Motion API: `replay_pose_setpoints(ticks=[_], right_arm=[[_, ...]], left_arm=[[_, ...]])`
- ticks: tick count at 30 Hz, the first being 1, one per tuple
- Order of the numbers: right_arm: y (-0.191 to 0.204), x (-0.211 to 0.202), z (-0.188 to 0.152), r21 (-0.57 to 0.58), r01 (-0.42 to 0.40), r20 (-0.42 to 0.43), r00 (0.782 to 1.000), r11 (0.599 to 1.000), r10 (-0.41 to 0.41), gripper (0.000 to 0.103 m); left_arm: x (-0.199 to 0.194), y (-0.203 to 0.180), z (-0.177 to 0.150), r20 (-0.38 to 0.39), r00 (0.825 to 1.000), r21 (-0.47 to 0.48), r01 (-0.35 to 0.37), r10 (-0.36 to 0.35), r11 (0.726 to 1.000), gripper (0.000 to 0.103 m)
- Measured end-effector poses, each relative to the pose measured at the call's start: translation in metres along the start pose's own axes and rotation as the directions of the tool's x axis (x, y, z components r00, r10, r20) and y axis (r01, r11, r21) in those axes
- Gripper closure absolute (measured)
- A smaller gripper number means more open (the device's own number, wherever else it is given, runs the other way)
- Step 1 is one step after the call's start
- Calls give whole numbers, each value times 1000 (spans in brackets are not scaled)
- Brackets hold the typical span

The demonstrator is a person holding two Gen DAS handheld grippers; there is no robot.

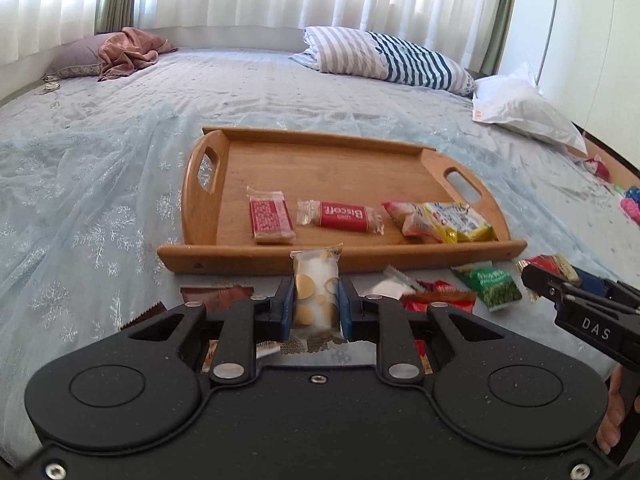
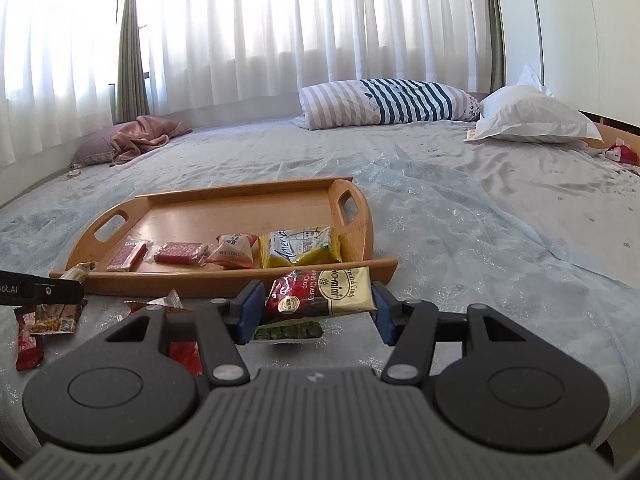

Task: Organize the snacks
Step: 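Carry the cookie pack and red-and-gold bag over the wooden tray with both tools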

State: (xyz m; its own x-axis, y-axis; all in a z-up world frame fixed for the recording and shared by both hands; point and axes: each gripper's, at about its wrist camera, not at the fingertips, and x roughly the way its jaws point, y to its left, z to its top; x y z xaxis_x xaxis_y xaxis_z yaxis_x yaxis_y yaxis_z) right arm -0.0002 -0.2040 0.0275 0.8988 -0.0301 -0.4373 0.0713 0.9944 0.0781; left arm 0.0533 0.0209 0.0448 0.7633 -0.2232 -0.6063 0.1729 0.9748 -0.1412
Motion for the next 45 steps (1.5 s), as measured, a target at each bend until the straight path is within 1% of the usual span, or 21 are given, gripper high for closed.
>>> replay_pose_setpoints(ticks=[4,8,12,20,24,27,31,37,39,42,45], right_arm=[[-1,3,8,6,-11,17,1000,1000,10,43],[-2,10,14,22,-35,21,999,999,34,43],[0,17,20,13,-48,29,998,999,48,43],[-3,35,40,38,-83,37,996,996,82,43],[-7,44,52,44,-81,41,996,996,79,43],[-9,52,59,42,-83,36,996,996,82,43],[-10,67,70,38,-99,14,995,994,98,43],[-13,99,82,51,-124,-56,990,991,127,43],[-13,110,85,47,-124,-75,989,991,127,43],[-12,126,89,31,-124,-99,987,992,127,43],[-13,140,94,22,-133,-129,983,991,135,43]], left_arm=[[5,1,12,17,1000,2,-18,17,1000,82],[12,3,23,15,1000,-11,-14,15,1000,82],[18,2,32,23,999,3,-33,33,999,82],[38,11,56,3,1000,-50,8,-8,999,82],[44,12,69,17,1000,-23,-20,20,1000,82],[49,14,78,24,999,-22,-22,23,1000,82],[62,18,92,17,1000,-26,-14,14,1000,82],[88,16,110,-4,1000,-3,-18,18,1000,82],[98,16,114,-10,1000,-7,-4,4,1000,82],[114,17,121,-35,999,-14,9,-9,1000,82],[129,18,123,-56,998,-10,-4,4,1000,82]])
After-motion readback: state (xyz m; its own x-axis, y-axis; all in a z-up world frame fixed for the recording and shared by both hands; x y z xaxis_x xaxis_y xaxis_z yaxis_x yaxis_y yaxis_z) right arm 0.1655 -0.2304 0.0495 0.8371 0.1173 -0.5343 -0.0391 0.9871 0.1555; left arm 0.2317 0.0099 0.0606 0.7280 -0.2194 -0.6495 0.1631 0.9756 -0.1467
